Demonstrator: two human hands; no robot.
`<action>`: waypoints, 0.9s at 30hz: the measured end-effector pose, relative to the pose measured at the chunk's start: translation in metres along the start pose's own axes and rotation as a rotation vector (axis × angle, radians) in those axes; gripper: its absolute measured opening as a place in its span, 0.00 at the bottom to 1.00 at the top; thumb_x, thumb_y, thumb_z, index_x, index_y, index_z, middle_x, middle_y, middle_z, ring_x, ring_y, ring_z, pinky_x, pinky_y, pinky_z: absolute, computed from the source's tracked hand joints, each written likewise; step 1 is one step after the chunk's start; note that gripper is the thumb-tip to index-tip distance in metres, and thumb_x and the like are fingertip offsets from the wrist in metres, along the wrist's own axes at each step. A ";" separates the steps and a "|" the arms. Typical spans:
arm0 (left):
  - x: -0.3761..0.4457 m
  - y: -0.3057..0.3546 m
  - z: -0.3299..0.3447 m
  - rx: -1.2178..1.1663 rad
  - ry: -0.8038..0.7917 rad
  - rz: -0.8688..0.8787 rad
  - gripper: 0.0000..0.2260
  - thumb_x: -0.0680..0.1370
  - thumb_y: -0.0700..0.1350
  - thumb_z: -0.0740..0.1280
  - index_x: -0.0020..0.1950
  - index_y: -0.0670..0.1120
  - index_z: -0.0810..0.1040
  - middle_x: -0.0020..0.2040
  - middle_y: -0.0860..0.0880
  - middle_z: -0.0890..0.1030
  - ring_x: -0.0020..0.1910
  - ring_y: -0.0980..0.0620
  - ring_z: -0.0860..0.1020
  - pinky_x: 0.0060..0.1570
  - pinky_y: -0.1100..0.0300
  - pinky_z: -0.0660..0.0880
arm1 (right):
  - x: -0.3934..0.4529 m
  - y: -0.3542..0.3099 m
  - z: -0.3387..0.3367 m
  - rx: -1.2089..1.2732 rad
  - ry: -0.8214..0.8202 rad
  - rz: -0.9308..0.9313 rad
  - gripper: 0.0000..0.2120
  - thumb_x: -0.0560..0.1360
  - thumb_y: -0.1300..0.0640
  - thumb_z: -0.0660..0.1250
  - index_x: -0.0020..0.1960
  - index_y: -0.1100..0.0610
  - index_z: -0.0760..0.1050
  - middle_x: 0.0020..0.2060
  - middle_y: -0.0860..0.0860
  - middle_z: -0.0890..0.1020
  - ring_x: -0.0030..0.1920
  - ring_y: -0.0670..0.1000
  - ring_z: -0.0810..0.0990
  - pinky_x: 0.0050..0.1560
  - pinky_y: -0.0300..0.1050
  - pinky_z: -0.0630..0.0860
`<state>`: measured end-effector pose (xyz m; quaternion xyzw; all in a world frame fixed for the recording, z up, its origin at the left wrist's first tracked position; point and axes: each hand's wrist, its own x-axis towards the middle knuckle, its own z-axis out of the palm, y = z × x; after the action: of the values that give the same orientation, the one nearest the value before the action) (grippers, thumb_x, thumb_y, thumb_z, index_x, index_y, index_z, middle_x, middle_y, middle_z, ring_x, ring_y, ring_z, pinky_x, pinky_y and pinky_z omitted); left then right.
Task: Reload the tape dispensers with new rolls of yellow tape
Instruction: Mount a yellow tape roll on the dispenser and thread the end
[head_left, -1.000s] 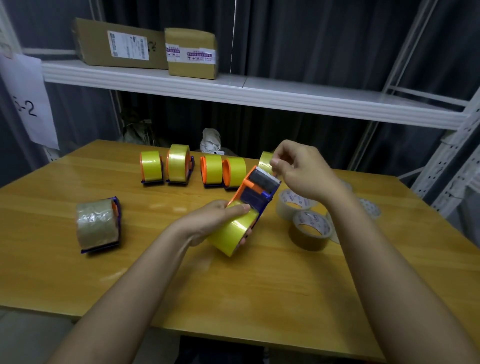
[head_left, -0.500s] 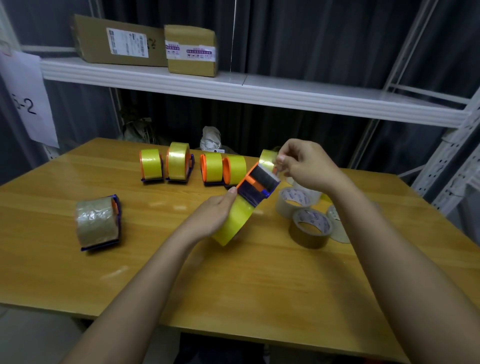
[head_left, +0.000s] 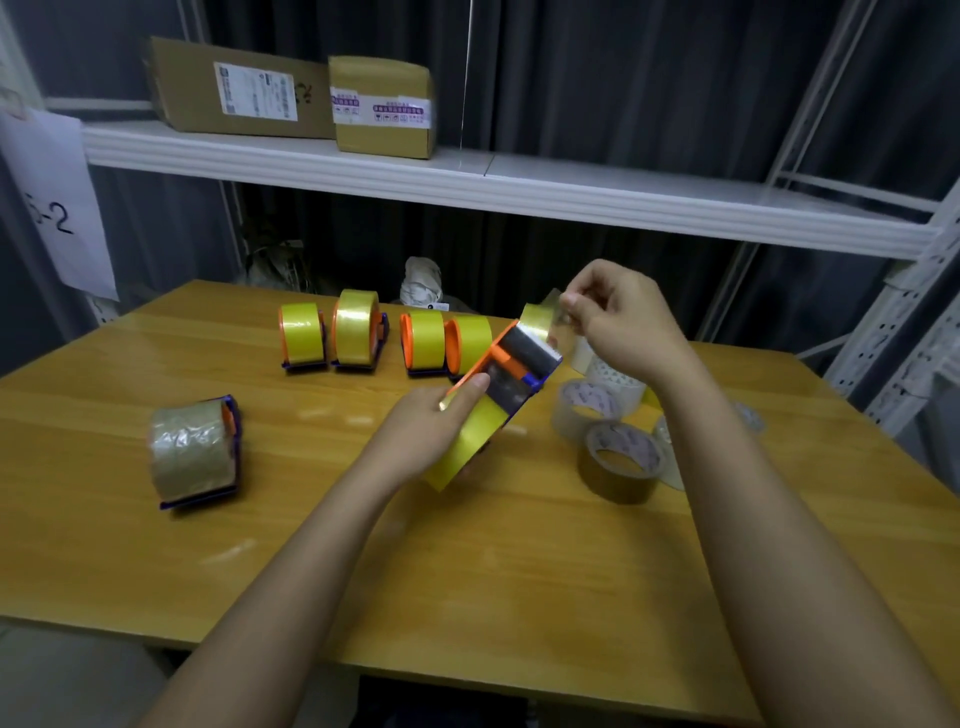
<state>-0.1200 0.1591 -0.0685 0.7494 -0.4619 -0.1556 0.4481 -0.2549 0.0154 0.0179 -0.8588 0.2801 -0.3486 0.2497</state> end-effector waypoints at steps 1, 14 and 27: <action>0.000 -0.003 -0.001 0.022 0.035 0.000 0.29 0.79 0.62 0.55 0.46 0.36 0.79 0.38 0.39 0.81 0.35 0.47 0.77 0.36 0.57 0.67 | -0.004 -0.006 0.001 -0.068 0.003 -0.058 0.04 0.79 0.59 0.64 0.47 0.58 0.76 0.40 0.52 0.80 0.42 0.52 0.79 0.45 0.49 0.78; -0.005 -0.002 0.001 -0.021 0.002 -0.079 0.24 0.79 0.59 0.57 0.46 0.38 0.77 0.37 0.39 0.81 0.34 0.42 0.81 0.34 0.51 0.75 | 0.011 0.021 0.015 0.048 -0.081 0.105 0.06 0.78 0.61 0.65 0.45 0.61 0.77 0.41 0.60 0.82 0.41 0.58 0.81 0.49 0.58 0.79; -0.006 -0.009 -0.021 -0.215 -0.139 -0.002 0.11 0.80 0.56 0.60 0.48 0.53 0.78 0.47 0.49 0.81 0.45 0.53 0.79 0.43 0.66 0.72 | 0.007 0.009 0.012 0.207 -0.084 0.019 0.07 0.80 0.61 0.61 0.44 0.58 0.73 0.38 0.55 0.83 0.40 0.53 0.82 0.49 0.55 0.81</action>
<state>-0.1040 0.1769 -0.0652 0.6849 -0.4719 -0.2560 0.4926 -0.2449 0.0074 0.0081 -0.8396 0.2403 -0.3371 0.3518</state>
